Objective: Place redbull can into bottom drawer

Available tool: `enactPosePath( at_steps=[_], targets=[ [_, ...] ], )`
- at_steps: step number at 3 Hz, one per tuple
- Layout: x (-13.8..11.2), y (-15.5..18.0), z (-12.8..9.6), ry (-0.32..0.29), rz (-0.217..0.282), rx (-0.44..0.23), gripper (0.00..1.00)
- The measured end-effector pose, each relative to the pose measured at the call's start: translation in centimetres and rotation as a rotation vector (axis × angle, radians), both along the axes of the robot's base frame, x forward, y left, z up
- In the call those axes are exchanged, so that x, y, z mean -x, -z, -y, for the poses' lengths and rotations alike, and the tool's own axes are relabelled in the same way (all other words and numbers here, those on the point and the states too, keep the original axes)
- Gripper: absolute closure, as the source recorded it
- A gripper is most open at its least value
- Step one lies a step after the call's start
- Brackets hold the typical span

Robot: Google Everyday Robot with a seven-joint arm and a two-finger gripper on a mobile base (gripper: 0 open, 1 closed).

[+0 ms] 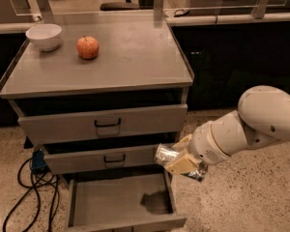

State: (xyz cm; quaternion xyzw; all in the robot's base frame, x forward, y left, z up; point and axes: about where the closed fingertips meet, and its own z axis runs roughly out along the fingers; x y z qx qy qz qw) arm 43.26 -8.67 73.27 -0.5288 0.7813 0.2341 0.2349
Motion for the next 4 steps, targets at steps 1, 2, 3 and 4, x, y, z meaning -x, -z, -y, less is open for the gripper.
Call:
enactPosePath(
  at_steps=[1, 2, 3, 4],
  targets=[
    [-0.9, 4.4, -0.7, 0.000, -0.005, -0.043, 1.00],
    [-3.6, 13.2, -0.9, 0.061, -0.011, -0.140, 1.00],
    [-3.6, 13.1, -0.9, 0.060, -0.010, -0.140, 1.00],
    [-3.0, 13.4, -0.6, 0.099, -0.005, -0.116, 1.00]
  ],
)
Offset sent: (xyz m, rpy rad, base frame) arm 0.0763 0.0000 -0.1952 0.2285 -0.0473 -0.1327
